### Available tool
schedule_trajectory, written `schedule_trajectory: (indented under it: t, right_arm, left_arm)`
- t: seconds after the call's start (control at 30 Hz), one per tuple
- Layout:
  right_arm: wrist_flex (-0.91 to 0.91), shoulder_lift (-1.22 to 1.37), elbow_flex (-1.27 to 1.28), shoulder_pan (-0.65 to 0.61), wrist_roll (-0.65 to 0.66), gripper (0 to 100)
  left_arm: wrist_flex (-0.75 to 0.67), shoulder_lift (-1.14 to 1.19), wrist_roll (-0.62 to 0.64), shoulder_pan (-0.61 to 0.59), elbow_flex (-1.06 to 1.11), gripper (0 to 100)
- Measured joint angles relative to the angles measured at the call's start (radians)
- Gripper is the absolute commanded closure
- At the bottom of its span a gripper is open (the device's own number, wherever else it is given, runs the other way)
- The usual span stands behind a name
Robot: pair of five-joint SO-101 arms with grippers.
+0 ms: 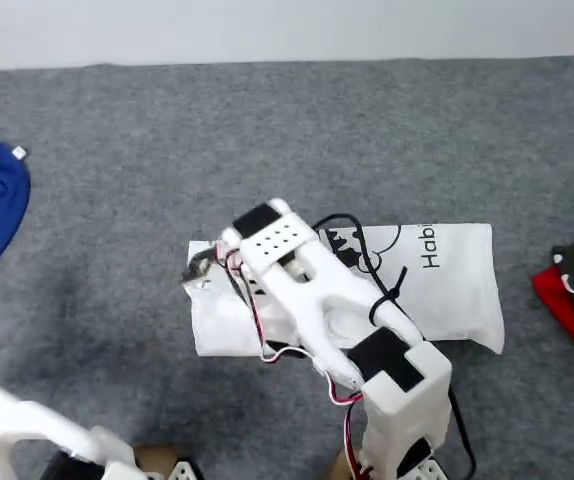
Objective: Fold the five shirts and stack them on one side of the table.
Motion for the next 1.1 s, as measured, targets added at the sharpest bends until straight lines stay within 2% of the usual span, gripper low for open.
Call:
schedule_trajectory:
  t: [0.2, 0.37, 0.83, 0.97, 1.1]
  right_arm:
    - [-0.135, 0.000, 0.035, 0.133, 0.081, 74.0]
    - [-0.163, 0.017, 0.005, 0.187, 0.100, 74.0]
    - [0.043, 0.017, -0.186, 0.121, 0.101, 73.9]
    - [0.043, 0.015, -0.199, 0.143, 0.103, 73.9]
    - [0.043, -0.055, -0.199, 0.216, 0.087, 73.9]
  left_arm:
    - [0.002, 0.000, 0.000, 0.000, 0.000, 96]
    - [0.002, 0.000, 0.000, 0.000, 0.000, 96]
    - [0.003, 0.000, -0.002, 0.032, 0.026, 96]
    - [0.028, 0.000, -0.002, 0.038, 0.026, 96]
    - [0.092, 0.000, 0.000, 0.040, 0.025, 96]
